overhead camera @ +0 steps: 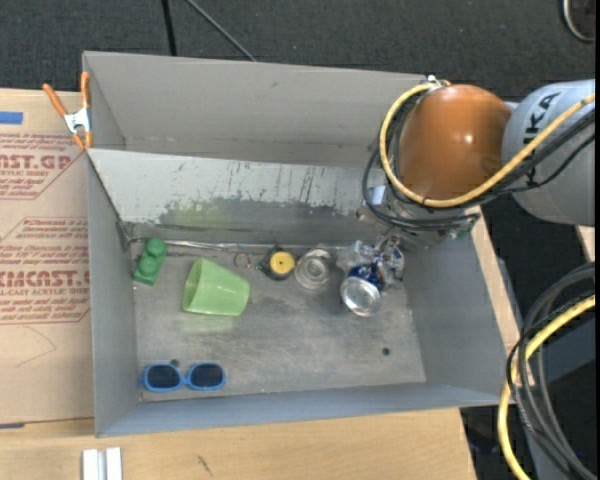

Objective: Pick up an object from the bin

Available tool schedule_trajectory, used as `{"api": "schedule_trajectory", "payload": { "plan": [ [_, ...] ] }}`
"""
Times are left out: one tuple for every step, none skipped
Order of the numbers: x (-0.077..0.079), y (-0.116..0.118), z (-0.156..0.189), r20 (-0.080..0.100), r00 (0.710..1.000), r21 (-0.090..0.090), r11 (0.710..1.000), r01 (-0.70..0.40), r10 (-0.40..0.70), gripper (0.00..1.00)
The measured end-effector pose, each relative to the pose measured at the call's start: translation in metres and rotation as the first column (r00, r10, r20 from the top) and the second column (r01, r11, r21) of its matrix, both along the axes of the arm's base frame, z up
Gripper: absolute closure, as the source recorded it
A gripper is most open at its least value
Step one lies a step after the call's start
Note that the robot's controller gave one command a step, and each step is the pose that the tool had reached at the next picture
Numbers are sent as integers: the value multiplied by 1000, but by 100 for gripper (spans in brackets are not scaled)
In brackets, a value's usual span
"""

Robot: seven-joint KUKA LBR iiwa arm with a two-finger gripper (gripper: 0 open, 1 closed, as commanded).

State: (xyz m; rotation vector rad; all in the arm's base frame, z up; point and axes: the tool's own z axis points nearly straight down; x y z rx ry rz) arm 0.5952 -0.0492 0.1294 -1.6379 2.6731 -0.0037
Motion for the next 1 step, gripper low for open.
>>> {"api": "schedule_trajectory", "payload": {
  "plan": [
    [2,2,52,1,1000,0,1000,1,-1,100]
  ]
}}
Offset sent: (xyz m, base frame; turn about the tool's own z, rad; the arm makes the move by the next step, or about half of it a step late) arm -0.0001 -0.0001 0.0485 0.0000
